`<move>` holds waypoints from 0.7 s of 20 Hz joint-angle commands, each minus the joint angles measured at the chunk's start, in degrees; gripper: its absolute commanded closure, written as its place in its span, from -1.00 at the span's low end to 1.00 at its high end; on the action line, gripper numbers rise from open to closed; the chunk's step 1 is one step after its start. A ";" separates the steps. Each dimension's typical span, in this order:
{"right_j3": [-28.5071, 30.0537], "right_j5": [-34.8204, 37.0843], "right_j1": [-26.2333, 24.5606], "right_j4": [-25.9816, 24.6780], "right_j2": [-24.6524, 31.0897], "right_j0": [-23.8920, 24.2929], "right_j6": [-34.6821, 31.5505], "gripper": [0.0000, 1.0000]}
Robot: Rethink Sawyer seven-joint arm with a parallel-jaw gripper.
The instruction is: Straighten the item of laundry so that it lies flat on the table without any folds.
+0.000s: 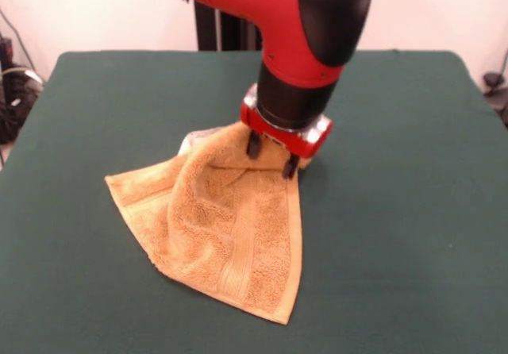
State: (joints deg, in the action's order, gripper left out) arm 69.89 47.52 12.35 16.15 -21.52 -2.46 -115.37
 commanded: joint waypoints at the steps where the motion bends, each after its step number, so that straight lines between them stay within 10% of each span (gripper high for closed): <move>1: 5.51 10.61 1.35 1.05 3.63 0.54 -11.23 -1.00; 9: 6.00 9.98 1.08 -0.46 6.49 2.78 -6.00 -1.00; 14: 9.38 -3.86 2.90 -3.32 5.52 2.57 -4.42 -1.00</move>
State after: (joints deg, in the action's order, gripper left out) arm 70.97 51.33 15.51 15.28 -21.51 -0.05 -115.37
